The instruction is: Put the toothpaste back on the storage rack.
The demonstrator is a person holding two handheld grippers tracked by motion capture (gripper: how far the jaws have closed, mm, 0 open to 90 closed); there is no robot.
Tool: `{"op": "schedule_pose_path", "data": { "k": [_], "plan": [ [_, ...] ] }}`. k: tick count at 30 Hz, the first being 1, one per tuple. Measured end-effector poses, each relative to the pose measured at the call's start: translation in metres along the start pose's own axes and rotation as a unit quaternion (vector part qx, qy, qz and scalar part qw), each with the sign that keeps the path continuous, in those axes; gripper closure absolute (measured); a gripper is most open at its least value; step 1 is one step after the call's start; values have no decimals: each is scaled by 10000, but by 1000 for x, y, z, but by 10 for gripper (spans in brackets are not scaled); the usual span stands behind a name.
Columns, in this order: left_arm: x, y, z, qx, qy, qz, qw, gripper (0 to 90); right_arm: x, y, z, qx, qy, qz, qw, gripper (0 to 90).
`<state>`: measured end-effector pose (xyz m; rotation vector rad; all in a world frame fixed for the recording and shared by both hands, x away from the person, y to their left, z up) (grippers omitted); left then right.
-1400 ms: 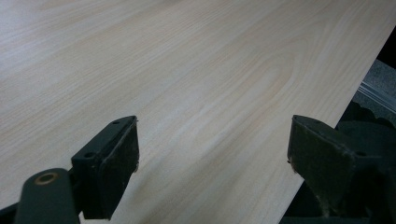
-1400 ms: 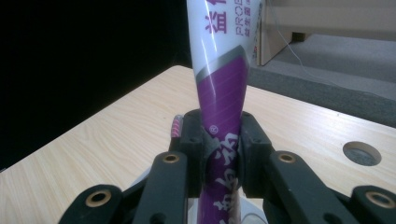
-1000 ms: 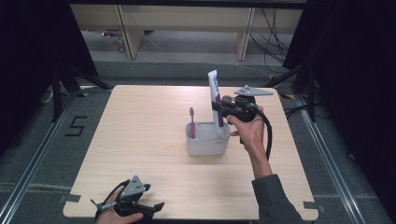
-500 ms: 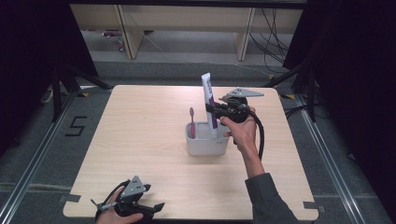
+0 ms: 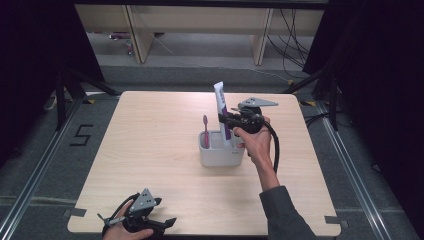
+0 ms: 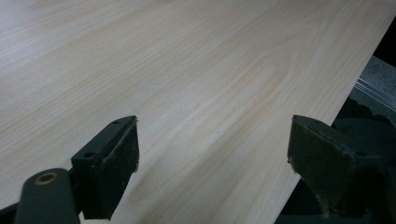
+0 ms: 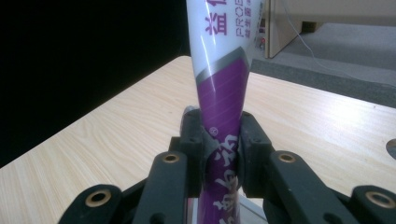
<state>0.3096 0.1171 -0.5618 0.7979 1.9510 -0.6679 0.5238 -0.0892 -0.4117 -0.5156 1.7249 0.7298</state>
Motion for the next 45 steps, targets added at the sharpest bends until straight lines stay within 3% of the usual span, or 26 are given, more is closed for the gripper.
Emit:
{"op": "schedule_pose_path", "data": {
  "k": [7, 8, 11, 12, 15, 16, 27, 31, 37, 39, 40, 45],
  "plan": [
    [0, 0, 0, 2, 2, -7, 10000, 162, 9, -3, 2, -42, 28, -46, 10000, 757],
    [0, 0, 0, 1, 3, -5, 10000, 162, 11, -2, 1, 7, 87, 60, 9999, 756],
    [0, 0, 0, 6, 7, -2, 10000, 162, 16, -4, 2, -31, 83, -41, 10000, 756],
    [0, 0, 0, 7, 8, -1, 10000, 162, 18, -3, 2, -3, 126, 72, 9999, 756],
    [-1, -2, 1, 4, -50, -69, 10000, 162, 22, -5, 3, -45, 132, -46, 9999, 756],
    [-1, -2, 1, 6, -50, -69, 10000, 162, 24, -4, 2, 9, 173, 85, 9998, 756],
    [0, -2, 1, 8, -42, -69, 10000, 162, 36, -6, 3, -28, 252, -29, 9997, 755],
    [0, -2, 1, -1, -31, -60, 10000, 162, 40, -8, 0, 66, 302, -52, 9995, 755],
    [0, -2, 1, -3, -21, -55, 10000, 162, 46, -7, -2, 43, 356, 62, 9993, 755],
    [1, -1, 0, 33, 39, 9, 10000, 162, 48, -10, -2, 35, 370, -96, 9993, 755],
    [1, -1, 0, 29, 34, 3, 10000, 162, 49, -9, -3, 110, 412, -9, 9991, 755],
    [0, -2, 2, 4, -34, -75, 10000, 162, 54, -12, -2, 80, 461, -159, 9988, 754]
  ]
}}
Point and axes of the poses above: each handheld gripper's, and its own axes: z roughly forward along the jaws, x roughly out of its underside, y roughly to its left, the point moved 9 cm from there along z, roughly forward along the jaws, and after that the axes turned 14 degrees about -y, right-handed, at the moved point
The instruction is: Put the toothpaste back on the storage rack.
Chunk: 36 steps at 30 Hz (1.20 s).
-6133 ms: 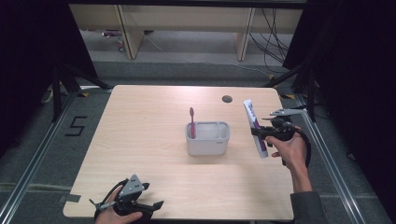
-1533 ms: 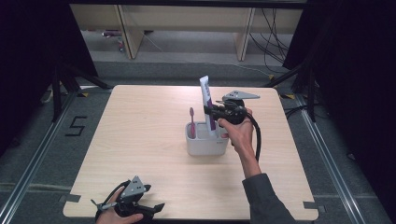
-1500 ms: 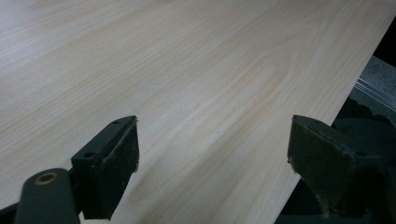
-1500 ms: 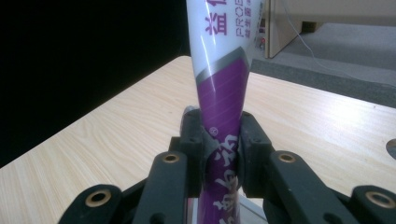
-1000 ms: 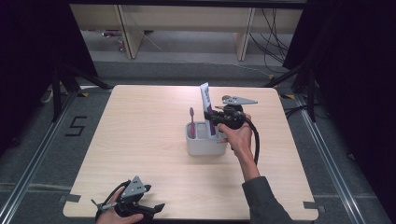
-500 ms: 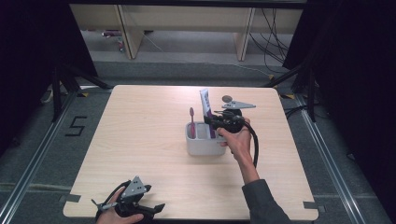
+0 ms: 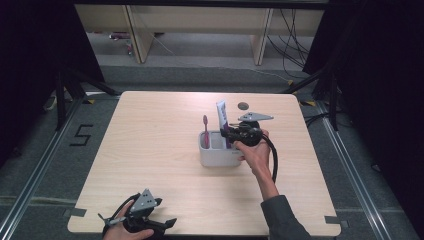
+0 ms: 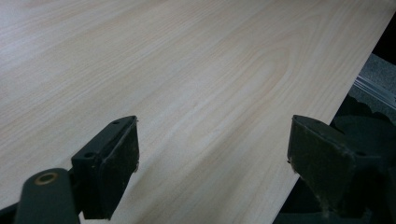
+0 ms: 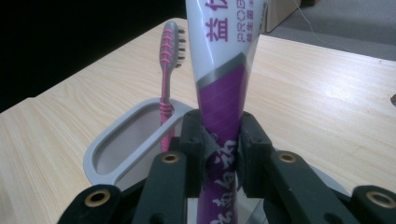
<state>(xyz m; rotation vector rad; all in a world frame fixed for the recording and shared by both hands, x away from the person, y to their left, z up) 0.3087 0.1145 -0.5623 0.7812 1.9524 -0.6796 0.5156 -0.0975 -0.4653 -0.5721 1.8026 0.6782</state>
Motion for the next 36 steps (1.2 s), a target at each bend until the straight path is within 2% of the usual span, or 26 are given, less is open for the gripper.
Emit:
{"op": "schedule_pose_path", "data": {
  "k": [1, 3, 5, 7, 8, 9, 10, 12, 13, 14, 17, 18, 20, 21, 22, 23, 24, 25, 27, 28, 30, 31, 32, 34, 35, 36],
  "plan": [
    [1, 1, -1, 30, 85, 96, 9999, 162, 1, 1, 0, -9, 33, 12, 10000, 754],
    [1, 1, -1, 27, 74, 88, 9999, 162, 3, 0, -1, 65, 67, 30, 10000, 754],
    [1, 1, -1, 29, 75, 88, 9999, 162, 3, 1, 0, 8, 59, 44, 10000, 753],
    [1, 1, -1, 20, 60, 72, 10000, 162, 3, -2, -1, 70, 55, -65, 9999, 753],
    [1, 1, -1, 30, 75, 89, 9999, 162, 4, 0, 0, 20, 61, 16, 10000, 753],
    [1, 1, -1, 29, 75, 87, 9999, 162, 4, 0, 0, 0, 65, -29, 10000, 752],
    [1, 1, -1, 31, 73, 91, 9999, 162, 5, 0, -1, 55, 72, 46, 9999, 752],
    [1, 1, -1, 36, 74, 94, 9999, 162, 6, 0, -1, 88, 110, 45, 9999, 752],
    [1, 1, -1, 35, 77, 95, 9999, 162, 6, -1, -2, 102, 156, -39, 9998, 752],
    [1, 1, -1, 33, 76, 90, 9999, 162, 6, -1, 0, 110, 82, -115, 9998, 751],
    [1, 1, -1, 34, 73, 91, 9999, 162, 9, 1, -1, 48, 172, -36, 9998, 751],
    [1, 1, -1, 34, 74, 91, 9999, 162, 9, 0, -2, 128, 186, -57, 9997, 750],
    [1, 1, -1, 36, 81, 98, 9999, 162, 9, -4, -2, 151, 150, -241, 9995, 749],
    [1, 1, -1, 34, 79, 98, 9999, 162, 9, -4, -2, 144, 152, -245, 9995, 748],
    [1, 1, -1, 34, 81, 98, 9999, 162, 10, -3, -2, 149, 148, -227, 9995, 748],
    [1, 1, -1, 34, 79, 93, 9999, 162, 10, 0, -2, 112, 170, -57, 9998, 747],
    [1, 1, -1, 33, 79, 94, 9999, 162, 10, 0, -3, 123, 178, -51, 9998, 747],
    [1, 1, -1, 36, 77, 94, 9999, 162, 10, -1, -3, 112, 205, -160, 9996, 747],
    [1, 0, 0, 29, 40, 57, 10000, 162, 11, -1, -4, 137, 251, -175, 9994, 744],
    [1, 0, 0, 28, 39, 56, 10000, 162, 12, -2, -4, 162, 221, -259, 9993, 743],
    [1, 0, 0, 30, 41, 58, 10000, 162, 13, 1, -3, 159, 230, -136, 9995, 740],
    [1, 0, 0, 31, 38, 55, 10000, 162, 14, 1, -4, 159, 269, -140, 9994, 740],
    [1, 0, 0, 29, 42, 58, 10000, 162, 14, -1, -3, 107, 265, -283, 9992, 739],
    [1, 0, 0, 28, 43, 57, 10000, 162, 16, 2, -4, 126, 313, -179, 9993, 737],
    [1, 0, 0, 31, 39, 55, 10000, 162, 16, 0, -3, 119, 295, -321, 9990, 735],
    [2, 2, -1, 16, 120, 159, 9998, 162, 16, -1, -4, 171, 321, -408, 9985, 733]
  ]
}}
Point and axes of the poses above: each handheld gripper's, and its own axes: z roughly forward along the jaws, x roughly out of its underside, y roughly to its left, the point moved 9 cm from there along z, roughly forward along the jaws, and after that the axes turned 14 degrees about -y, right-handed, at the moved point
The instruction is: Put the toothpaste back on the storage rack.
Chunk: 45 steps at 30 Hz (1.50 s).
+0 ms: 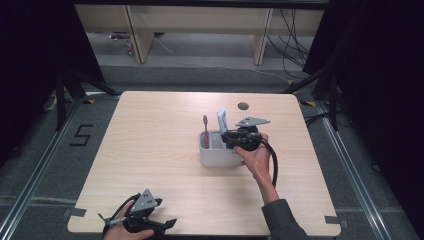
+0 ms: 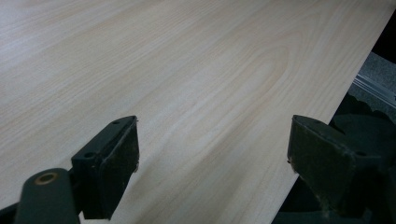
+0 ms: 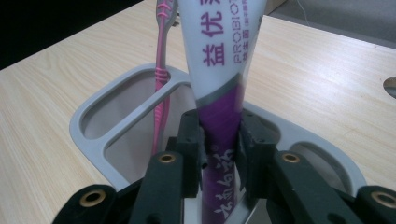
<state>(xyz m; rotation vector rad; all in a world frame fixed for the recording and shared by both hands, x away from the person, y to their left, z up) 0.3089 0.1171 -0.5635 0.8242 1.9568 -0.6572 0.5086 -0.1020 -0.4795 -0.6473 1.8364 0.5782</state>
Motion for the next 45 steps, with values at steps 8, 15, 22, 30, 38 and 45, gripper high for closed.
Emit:
{"op": "schedule_pose_path", "data": {
  "k": [8, 15, 22, 30, 38, 45],
  "plan": [
    [0, -1, 0, 14, -4, -26, 10000, 162, -5, 5, -3, 56, 7, -63, 10000, 678],
    [0, -2, 0, 46, -17, -46, 10000, 162, -20, 10, -10, 74, -215, -128, 9997, 628],
    [0, -2, 0, 53, -9, -37, 10000, 162, -21, 10, -21, 19, -206, -64, 9998, 567],
    [0, -2, 1, 49, -11, -43, 10000, 162, -19, 4, -36, 33, -291, 57, 9996, 533],
    [1, 0, 1, -10, 9, -5, 10000, 162, -16, -3, -52, 79, -330, 163, 9993, 524],
    [0, -1, 1, 24, -5, -50, 10000, 162, -9, -6, -63, 130, -275, 352, 9989, 469]
  ]
}}
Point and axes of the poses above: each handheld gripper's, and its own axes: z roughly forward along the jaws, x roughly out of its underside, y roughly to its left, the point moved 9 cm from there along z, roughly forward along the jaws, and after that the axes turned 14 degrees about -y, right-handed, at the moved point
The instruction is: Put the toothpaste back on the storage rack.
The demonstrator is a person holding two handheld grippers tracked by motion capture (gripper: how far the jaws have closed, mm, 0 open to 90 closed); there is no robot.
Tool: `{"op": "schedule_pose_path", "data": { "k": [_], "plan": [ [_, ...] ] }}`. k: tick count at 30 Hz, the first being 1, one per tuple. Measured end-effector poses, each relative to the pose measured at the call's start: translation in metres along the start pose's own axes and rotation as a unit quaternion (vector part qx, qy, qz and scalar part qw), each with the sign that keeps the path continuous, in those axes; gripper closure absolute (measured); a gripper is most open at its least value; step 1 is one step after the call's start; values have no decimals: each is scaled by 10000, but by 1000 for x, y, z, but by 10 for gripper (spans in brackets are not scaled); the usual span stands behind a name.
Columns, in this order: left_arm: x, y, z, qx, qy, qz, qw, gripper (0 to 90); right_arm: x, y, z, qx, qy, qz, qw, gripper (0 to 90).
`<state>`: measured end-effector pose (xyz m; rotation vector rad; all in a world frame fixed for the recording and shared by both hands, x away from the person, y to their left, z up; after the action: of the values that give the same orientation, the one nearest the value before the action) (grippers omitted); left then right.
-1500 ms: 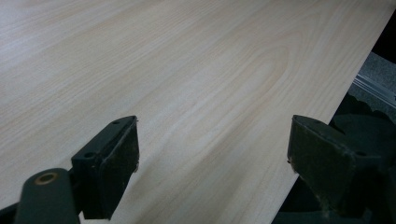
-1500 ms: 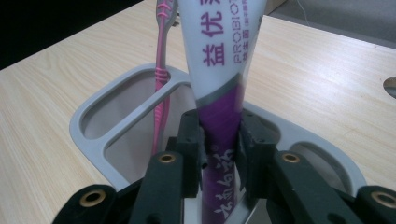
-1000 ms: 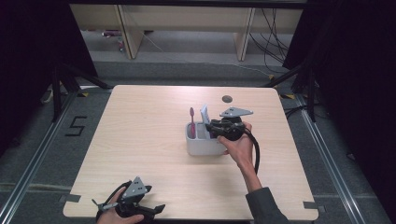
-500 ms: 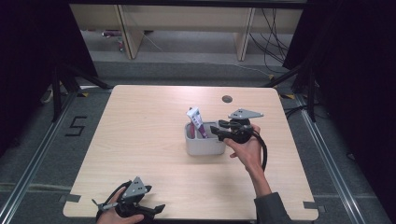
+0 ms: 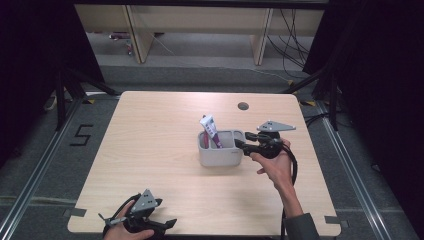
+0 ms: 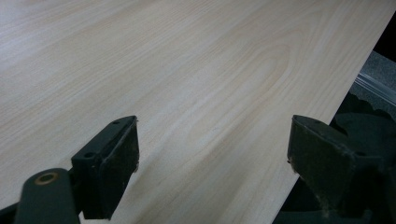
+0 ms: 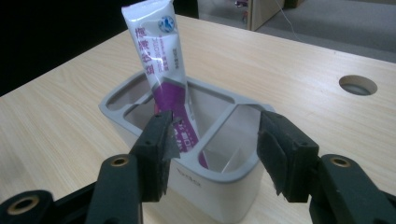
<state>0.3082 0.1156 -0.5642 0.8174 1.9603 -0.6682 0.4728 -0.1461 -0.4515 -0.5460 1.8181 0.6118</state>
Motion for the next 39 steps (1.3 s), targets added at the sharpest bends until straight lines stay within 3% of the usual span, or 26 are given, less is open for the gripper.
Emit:
{"op": "schedule_pose_path", "data": {
  "k": [2, 4, 5, 6, 7, 8, 10, 11, 17, 18, 19, 20, 23, 24, 26, 27, 28, 29, 30, 31, 33, 39],
  "plan": [
    [1, 2, 0, -39, 45, 63, 10000, 162, 0, -3, -2, -45, -59, -137, 9999, 457],
    [0, 2, 0, -74, 11, 56, 10000, 162, 3, 0, -6, 87, 57, 146, 9998, 442],
    [0, 2, 0, -61, 14, 58, 10000, 162, 2, -3, -6, -18, 3, -33, 10000, 439],
    [-1, 0, 0, -4, -29, -10, 10000, 162, 2, -3, -8, 28, 11, -10, 10000, 432],
    [-1, 0, 0, -27, -45, -30, 10000, 162, 3, -6, -9, 64, 19, -140, 9999, 423],
    [-1, 0, -1, -12, -13, 11, 10000, 162, 3, -4, -9, 13, 31, -15, 10000, 416],
    [0, 2, -2, -39, 26, 74, 10000, 162, 4, -8, -12, 116, 20, -166, 9998, 403],
    [0, 1, -1, -39, 6, 48, 10000, 162, 6, -6, -12, 103, 27, -30, 9999, 399],
    [-2, -1, -1, -11, -64, -11, 10000, 162, 14, -12, -21, 124, 113, 103, 9998, 369],
    [-1, 1, -2, -22, 8, 80, 10000, 162, 15, -15, -23, 134, 116, -36, 9998, 365],
    [-1, 1, -2, -35, -3, 70, 10000, 162, 16, -14, -24, 208, 95, 134, 9996, 364],
    [-1, 1, -2, -32, 2, 80, 10000, 162, 17, -17, -26, 139, 99, -26, 9999, 359],
    [-1, 0, -2, 1, -24, 37, 10000, 162, 19, -20, -31, 184, 82, 106, 9997, 345],
    [-1, 0, -2, 0, -28, 35, 10000, 162, 20, -18, -33, 237, 111, 288, 9992, 340],
    [-1, 0, -2, -21, -25, 45, 10000, 162, 21, -23, -36, 207, 131, 105, 9996, 334],
    [-1, 2, -1, -35, -11, 86, 10000, 162, 22, -22, -36, 246, 108, 189, 9995, 333],
    [-1, 1, -1, -38, -14, 61, 10000, 162, 23, -24, -38, 227, 137, 121, 9996, 332],
    [-2, 0, 0, -44, -86, -23, 10000, 162, 24, -21, -39, 189, 137, 265, 9994, 330],
    [-2, -1, 0, -44, -85, -30, 9999, 162, 24, -24, -40, 257, 98, 82, 9996, 326],
    [-2, -1, 0, -33, -98, -49, 9999, 162, 26, -21, -42, 169, 157, 214, 9995, 324],
    [-1, 2, -2, -49, 13, 75, 10000, 162, 28, -21, -45, 207, 122, 245, 9994, 322],
    [-2, 0, -1, -41, -59, 8, 10000, 162, 35, -20, -54, 219, 144, 312, 9992, 309]
  ]
}}
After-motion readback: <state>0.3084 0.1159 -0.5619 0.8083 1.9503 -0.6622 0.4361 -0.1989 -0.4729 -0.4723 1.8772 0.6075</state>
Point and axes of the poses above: each handheld gripper's, and its own axes: z roughly forward along the jaws, x roughly out of its underside, y roughly to its left, the point moved 9 cm from there along z, roughly forward along the jaws, and after that the axes turned 14 degrees about -y, right-handed, at the moved point
